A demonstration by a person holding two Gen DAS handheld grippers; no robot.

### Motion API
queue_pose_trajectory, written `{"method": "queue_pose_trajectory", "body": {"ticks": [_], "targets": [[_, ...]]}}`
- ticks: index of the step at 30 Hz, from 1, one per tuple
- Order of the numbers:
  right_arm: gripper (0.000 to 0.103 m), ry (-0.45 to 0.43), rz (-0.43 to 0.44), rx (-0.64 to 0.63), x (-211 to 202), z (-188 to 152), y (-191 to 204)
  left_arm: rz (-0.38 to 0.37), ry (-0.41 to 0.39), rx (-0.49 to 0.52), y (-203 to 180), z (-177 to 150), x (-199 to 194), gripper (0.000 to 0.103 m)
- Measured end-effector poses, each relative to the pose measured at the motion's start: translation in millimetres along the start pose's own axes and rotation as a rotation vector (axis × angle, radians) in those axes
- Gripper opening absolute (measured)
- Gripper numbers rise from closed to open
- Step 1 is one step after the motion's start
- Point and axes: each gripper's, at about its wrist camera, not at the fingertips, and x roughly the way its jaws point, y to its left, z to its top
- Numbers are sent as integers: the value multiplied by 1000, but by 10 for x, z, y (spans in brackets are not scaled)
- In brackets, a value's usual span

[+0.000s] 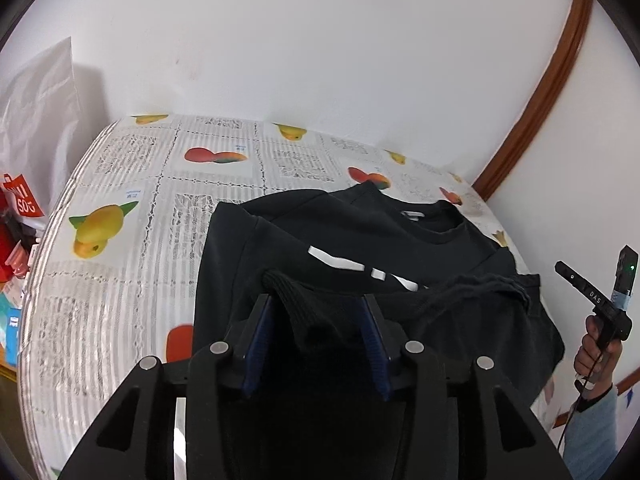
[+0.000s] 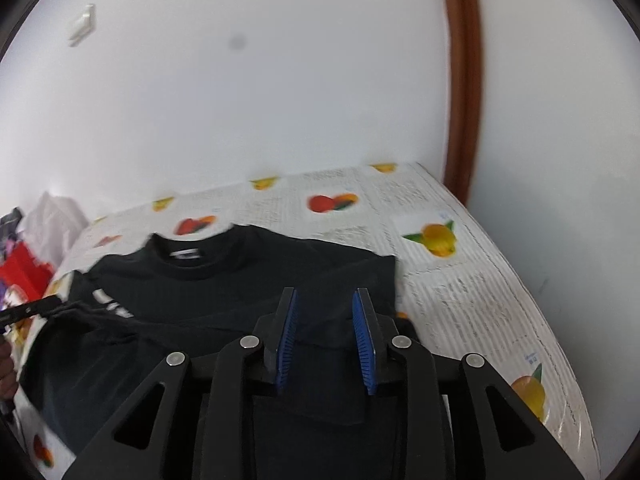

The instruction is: Fold small clothes

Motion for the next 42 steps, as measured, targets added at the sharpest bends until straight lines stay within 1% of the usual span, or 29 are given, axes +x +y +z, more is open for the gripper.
{"method": "queue_pose_trajectory", "body": {"ticks": [4,6,9,13,17,19,23,27,29,32,35,37,39,42], "targets": [[29,23,78,-34,-110,-93,147,-21,-22,26,-48,-119,-175,42],[29,58,122,-50,-113,-206,229,-30,-17,44,-82,-186,-223,43],[29,121,162,-82,-43,-400,328,-24,-3,78,-139,-286,-233,43],[29,219,179,-111,132,-664,406,-25,37,104,-211,-371,-113,43],[29,258,116,-101,303,-767,373,25,99,113,-272,-368,142,43],[28,250,94,-76,357,-710,327,55,114,117,-293,-325,270,43],[26,243,49,-54,524,-532,280,104,99,134,-315,-159,426,43],[26,216,31,-47,702,-304,253,113,89,90,-183,72,549,43],[26,192,22,-64,788,-172,254,115,91,55,-78,176,612,43],[26,157,-7,-99,879,34,250,126,81,37,25,266,639,43],[26,137,-3,-128,884,178,259,133,79,41,94,321,652,43],[29,102,-19,-152,842,277,260,162,75,57,107,337,664,43],[29,68,-23,-152,792,360,232,167,88,64,133,362,717,43],[31,31,-74,-124,681,476,123,168,116,51,193,376,813,43]]}}
